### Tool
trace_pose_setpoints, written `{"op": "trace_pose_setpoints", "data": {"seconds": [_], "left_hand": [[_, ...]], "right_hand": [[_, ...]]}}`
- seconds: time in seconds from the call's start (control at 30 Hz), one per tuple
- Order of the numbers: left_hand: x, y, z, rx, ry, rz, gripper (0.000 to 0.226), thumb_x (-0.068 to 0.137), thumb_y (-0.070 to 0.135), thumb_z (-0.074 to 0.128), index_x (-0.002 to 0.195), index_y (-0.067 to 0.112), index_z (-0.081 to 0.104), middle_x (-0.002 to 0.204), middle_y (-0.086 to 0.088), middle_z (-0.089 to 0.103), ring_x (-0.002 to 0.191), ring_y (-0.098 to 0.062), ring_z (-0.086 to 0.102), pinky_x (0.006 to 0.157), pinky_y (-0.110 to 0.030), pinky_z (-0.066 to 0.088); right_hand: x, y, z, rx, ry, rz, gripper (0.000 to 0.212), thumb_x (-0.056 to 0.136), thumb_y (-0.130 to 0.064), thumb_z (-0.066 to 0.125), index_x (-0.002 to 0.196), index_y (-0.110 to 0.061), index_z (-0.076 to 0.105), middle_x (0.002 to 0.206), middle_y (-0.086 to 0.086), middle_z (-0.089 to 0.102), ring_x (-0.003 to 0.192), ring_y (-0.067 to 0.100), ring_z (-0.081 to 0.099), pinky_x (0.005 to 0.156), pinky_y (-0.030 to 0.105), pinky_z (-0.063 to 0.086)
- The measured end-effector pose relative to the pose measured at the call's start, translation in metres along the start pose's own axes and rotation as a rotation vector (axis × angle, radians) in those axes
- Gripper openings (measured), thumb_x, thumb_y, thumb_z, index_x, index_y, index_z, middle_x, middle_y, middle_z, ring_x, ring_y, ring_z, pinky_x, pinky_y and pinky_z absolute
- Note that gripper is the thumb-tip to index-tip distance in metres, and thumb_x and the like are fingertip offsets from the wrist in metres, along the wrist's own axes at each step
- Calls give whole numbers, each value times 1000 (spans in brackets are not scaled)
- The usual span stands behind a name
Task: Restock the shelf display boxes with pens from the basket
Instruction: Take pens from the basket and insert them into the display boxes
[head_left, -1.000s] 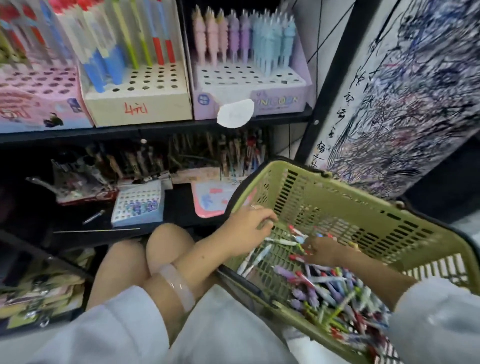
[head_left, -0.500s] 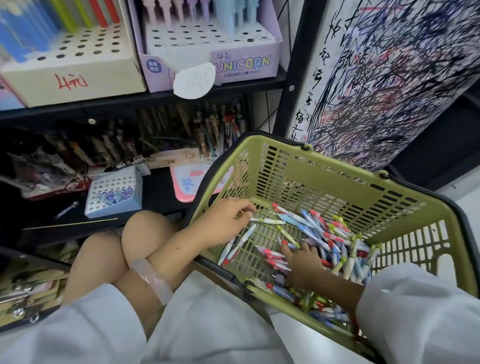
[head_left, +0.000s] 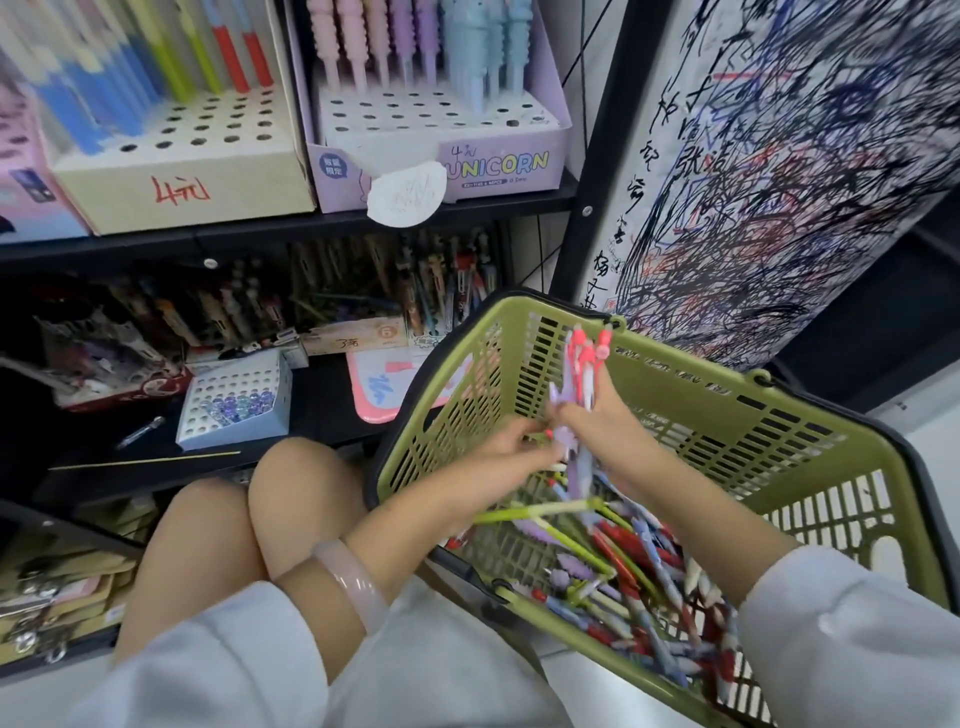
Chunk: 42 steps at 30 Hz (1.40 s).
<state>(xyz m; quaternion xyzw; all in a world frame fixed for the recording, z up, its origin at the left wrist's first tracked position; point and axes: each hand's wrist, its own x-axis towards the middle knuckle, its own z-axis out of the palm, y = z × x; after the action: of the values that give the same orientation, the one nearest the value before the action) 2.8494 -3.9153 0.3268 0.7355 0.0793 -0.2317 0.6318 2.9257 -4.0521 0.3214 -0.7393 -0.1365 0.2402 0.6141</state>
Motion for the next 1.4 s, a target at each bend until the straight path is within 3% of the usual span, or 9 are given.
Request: {"op": "trace_pose_setpoints", "data": {"seconds": [0.13,0.27,0.37,0.53,0.73,0.97,1.1,1.2,1.4], "left_hand": [[0,10,3,-273,14,41,60,82,44,60,132,34,27,142,-2,43,132,-19,38,114,-45,23],[-1,17,-9,-492,-15,134,43,93,9,49,127,30,33,120,-6,57,104,-16,59,95,-37,48],[-8,25,-20,-422,-23,166,37,89,3,47,111,33,45,90,-9,61,68,-15,63,64,-32,54],[-13,36,-36,-347,40,245,44,83,-7,47,117,21,50,83,-3,69,79,-11,68,70,-25,55],[-31,47,-48,-156,158,435,17,91,13,53,96,29,54,49,11,57,47,-2,52,47,-17,44],[-59,65,-77,-85,179,500,35,94,26,53,127,20,44,75,-1,62,65,-13,59,60,-28,52],[-76,74,-91,-158,211,516,21,94,21,52,115,20,48,71,-3,54,56,-10,54,52,-25,49],[-87,80,-103,-251,254,485,8,94,22,52,101,19,54,64,1,56,53,-8,54,53,-24,47],[-103,86,-133,-408,293,472,16,92,11,51,106,14,58,68,-2,63,56,-14,60,56,-29,52]], "right_hand": [[3,-24,21,249,-21,1,59,92,0,48,140,-29,29,104,-3,59,87,6,64,69,19,53],[2,-34,36,259,-61,-23,43,95,-9,48,134,-24,38,92,-7,66,81,5,68,62,23,55],[3,-46,43,132,-70,-136,44,95,-9,48,132,-28,33,105,-5,62,88,-2,65,71,14,51],[4,-66,48,-157,-95,-254,45,95,-19,49,137,-16,32,117,-2,56,106,1,56,90,18,46],[9,-97,55,-89,-180,-217,25,98,-22,44,118,-14,57,109,0,63,99,6,61,85,17,50],[9,-139,79,118,-157,-267,22,96,-26,45,90,-26,67,96,1,70,88,14,65,82,28,53],[15,-159,98,173,-134,-307,33,97,-21,44,75,-21,69,84,8,65,80,19,60,79,34,50],[20,-171,111,161,-171,-290,31,98,-20,42,79,-12,65,77,3,66,69,13,60,64,28,51],[34,-194,136,138,-365,-288,21,98,-19,42,96,-11,61,87,-1,71,83,11,65,73,20,53]]}}
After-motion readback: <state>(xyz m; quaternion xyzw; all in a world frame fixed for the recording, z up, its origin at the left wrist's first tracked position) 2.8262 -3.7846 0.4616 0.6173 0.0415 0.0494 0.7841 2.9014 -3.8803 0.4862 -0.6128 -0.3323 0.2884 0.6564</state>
